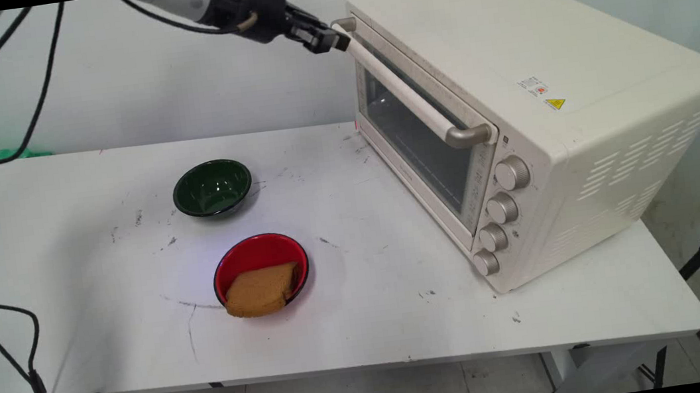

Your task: Open the oven

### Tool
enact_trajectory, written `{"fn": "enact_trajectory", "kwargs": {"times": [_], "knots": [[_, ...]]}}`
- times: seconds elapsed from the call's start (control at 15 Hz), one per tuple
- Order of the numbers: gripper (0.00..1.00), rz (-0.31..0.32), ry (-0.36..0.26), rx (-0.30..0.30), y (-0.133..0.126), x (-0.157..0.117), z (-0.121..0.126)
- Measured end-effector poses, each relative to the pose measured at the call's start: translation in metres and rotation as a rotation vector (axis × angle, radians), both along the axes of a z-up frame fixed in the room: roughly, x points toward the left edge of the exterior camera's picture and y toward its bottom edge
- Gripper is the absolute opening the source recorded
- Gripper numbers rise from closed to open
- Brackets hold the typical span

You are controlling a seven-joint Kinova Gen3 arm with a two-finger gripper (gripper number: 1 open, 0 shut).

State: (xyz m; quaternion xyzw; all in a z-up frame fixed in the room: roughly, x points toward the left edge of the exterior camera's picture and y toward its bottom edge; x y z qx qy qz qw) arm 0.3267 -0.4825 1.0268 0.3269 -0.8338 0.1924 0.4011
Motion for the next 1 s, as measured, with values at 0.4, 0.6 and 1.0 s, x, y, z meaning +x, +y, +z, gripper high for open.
{"fn": "enact_trajectory", "kwargs": {"times": [0.4,0.6,1.0], "knots": [[0.0,0.011,-0.018,0.0,-0.014,-0.023,0.0],[0.0,0.013,-0.028,0.001,-0.021,-0.032,-0.002],[0.0,0.008,-0.046,0.006,-0.028,-0.044,-0.007]]}}
